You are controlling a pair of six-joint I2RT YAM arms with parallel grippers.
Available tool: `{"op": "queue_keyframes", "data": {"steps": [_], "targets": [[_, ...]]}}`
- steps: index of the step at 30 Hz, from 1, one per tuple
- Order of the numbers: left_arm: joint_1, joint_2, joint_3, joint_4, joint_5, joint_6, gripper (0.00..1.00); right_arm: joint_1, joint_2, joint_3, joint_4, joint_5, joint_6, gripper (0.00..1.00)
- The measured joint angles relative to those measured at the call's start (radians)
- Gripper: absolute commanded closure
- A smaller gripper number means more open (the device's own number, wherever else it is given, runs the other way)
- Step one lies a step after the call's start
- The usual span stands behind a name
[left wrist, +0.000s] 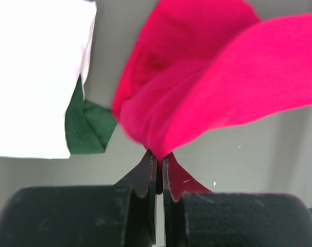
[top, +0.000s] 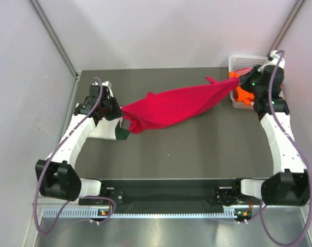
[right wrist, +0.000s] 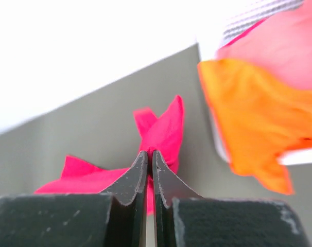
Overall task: Fold and stack the t-shirts
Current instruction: Flatten the tshirt out
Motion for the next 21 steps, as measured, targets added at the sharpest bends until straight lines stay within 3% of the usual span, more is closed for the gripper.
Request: {"op": "queue_keyframes", "data": {"steps": [3,10,21], "targets": [[-0.001,-0.008,-0.006,-0.018,-0.011,0.006,1.00,-0.061,-0.079,-0.053,0.005,-0.038,0.003,1.00],[-0.002,-0.019,0.032,-0.096,-0.074,0.037,1.00,-0.077,-0.085,-0.088,-0.045,-0.128,0.003,1.00],[-0.003,-0.096,0.421,-0.216,-0.133,0.089,1.00,-0.112,-0.214,0.006,-0.109,-0.200,-0.002,1.00]]}}
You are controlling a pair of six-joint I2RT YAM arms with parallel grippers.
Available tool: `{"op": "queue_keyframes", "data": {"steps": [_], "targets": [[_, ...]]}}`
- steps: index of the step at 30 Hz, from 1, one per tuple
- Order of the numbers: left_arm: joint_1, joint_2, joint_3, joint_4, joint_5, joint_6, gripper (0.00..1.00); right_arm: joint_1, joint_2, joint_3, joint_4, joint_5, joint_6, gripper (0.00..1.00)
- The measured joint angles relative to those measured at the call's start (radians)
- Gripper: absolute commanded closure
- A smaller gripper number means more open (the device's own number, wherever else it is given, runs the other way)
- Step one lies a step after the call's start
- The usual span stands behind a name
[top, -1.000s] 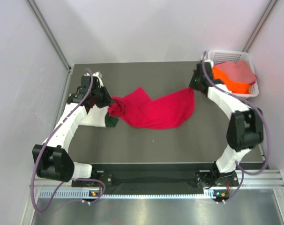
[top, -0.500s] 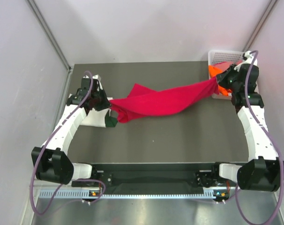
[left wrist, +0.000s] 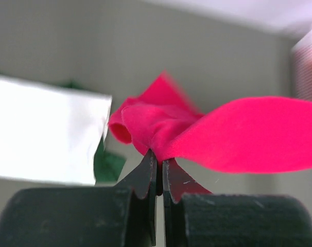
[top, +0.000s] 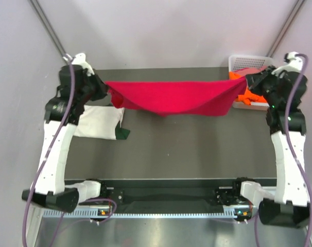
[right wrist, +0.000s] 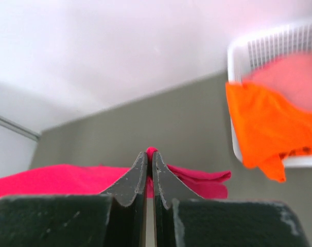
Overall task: Fold and stack the t-shirts
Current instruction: Flatten the tshirt out
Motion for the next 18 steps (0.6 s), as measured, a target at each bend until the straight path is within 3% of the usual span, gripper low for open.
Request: {"op": "queue_keyframes", "data": {"steps": [7,12,18], "targets": [[0.000,-0.219,0.181,0.019,0.004,-0.008,1.00,-0.001,-0.284,0.062,0.027,0.009,0.000,1.00],[0.000,-0.370,0.216,0.040,0.004,-0.024,1.00,-0.003,-0.458,0.085,0.066,0.042,-0.006,1.00],[0.000,-0.384,0.178,0.072,0.026,-0.054,1.00,-0.003,-0.534,0.102,0.093,0.097,-0.007,1.00]]}}
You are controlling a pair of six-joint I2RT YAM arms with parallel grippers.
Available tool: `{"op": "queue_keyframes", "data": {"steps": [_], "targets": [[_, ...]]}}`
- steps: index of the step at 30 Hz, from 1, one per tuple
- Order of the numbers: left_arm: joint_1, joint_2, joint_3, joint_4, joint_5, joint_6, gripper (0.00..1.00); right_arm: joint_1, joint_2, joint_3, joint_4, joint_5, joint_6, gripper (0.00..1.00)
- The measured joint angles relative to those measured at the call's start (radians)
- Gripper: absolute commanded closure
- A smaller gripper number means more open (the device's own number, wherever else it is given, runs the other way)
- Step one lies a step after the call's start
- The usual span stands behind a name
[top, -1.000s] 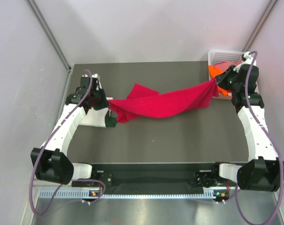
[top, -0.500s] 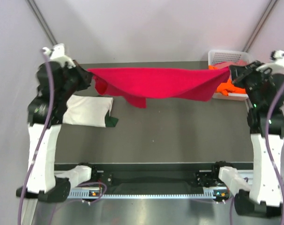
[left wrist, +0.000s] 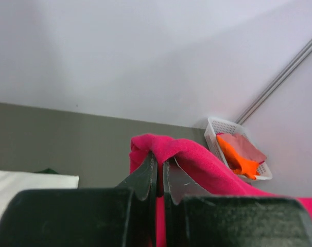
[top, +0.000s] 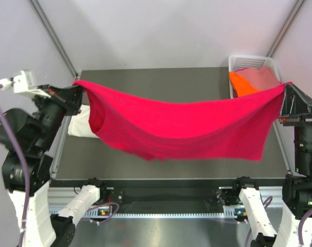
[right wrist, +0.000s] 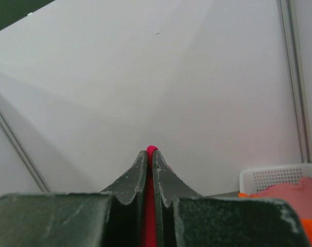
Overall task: Fold and stack the t-shirts
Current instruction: Flatten the tshirt out
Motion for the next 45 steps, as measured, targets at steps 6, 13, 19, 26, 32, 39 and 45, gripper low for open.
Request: {"op": "queue_keyframes", "data": {"steps": [6,13,19,26,32,39,45], "targets": [[0.000,0.088,-0.225,0.072,0.005,-0.052,1.00,0.000,0.088,-0.080,0.009,-0.010,0.035,1.00],[0.000,0.310,-0.545,0.230,-0.028,-0.126,1.00,0.003,0.417,-0.338,0.092,-0.075,0.106,1.00],[0.000,0.542,-0.652,0.395,-0.101,-0.212,1.00,0.067,0.740,-0.386,0.164,-0.065,0.138,0.98],[0.002,0.911,-0.427,0.460,-0.147,-0.243,0.01,0.150,1.160,-0.048,0.179,-0.064,0.126,0.06],[0.002,0.875,-0.433,0.459,-0.182,-0.246,0.01,0.152,1.065,-0.150,0.197,-0.012,0.101,0.00],[0.032,0.523,-0.712,0.447,-0.256,-0.298,0.04,0.071,0.773,-0.409,0.195,0.001,0.152,0.08],[0.052,0.275,-0.950,0.448,-0.180,-0.314,0.05,0.019,0.597,-0.671,0.192,0.052,0.192,0.22]]}}
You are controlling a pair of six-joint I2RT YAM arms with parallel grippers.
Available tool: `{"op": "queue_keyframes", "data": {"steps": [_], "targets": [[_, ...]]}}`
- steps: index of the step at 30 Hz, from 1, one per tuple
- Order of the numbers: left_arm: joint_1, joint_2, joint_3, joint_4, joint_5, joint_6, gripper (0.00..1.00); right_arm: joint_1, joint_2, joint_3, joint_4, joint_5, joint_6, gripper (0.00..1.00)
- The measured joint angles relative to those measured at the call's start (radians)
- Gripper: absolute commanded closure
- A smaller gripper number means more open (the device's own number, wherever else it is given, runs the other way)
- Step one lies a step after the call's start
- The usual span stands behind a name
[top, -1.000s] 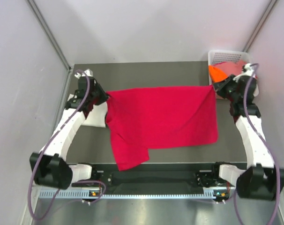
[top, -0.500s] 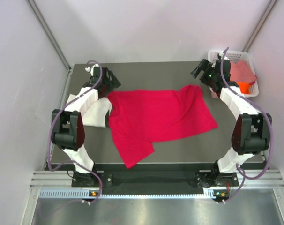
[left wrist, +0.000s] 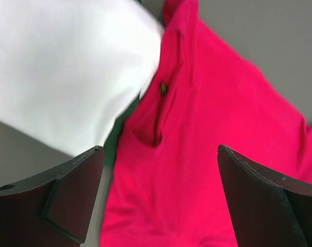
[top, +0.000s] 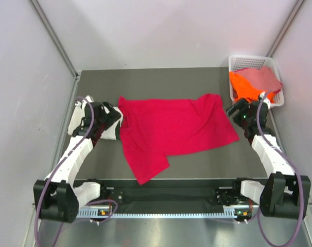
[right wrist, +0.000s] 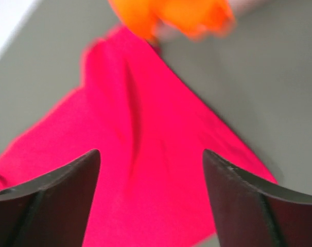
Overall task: Fold and stack the t-shirts
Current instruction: Flatten the tshirt out
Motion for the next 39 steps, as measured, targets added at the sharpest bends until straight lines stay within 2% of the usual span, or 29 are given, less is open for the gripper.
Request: {"op": "queue_keyframes", "data": {"steps": [4,9,17,23,27,31,39], "targets": [[-0.003,-0.062,-0.064,-0.037,0.071,-0.002,0.01,-0.003,-0.041,-0.112,-0.011,0.039,0.020,0.27],[-0.003,-0.082,-0.077,-0.129,0.152,-0.002,0.01,-0.003,-0.020,-0.131,-0.040,0.085,0.024,0.33],[-0.016,-0.165,-0.165,-0.205,0.244,0.003,0.04,-0.003,-0.037,-0.196,-0.055,0.187,0.031,0.33],[-0.098,-0.235,-0.228,-0.248,0.261,-0.018,0.07,-0.003,-0.123,-0.250,-0.067,0.251,0.043,0.34],[-0.197,-0.262,-0.254,-0.248,0.240,-0.050,0.08,-0.003,-0.162,-0.278,-0.060,0.261,0.044,0.34],[-0.278,-0.198,-0.281,-0.203,0.239,-0.078,0.12,-0.003,-0.157,-0.288,-0.050,0.259,0.043,0.34],[-0.287,0.064,-0.256,-0.094,0.238,-0.082,0.15,-0.003,-0.129,-0.315,-0.028,0.230,0.035,0.31]]}}
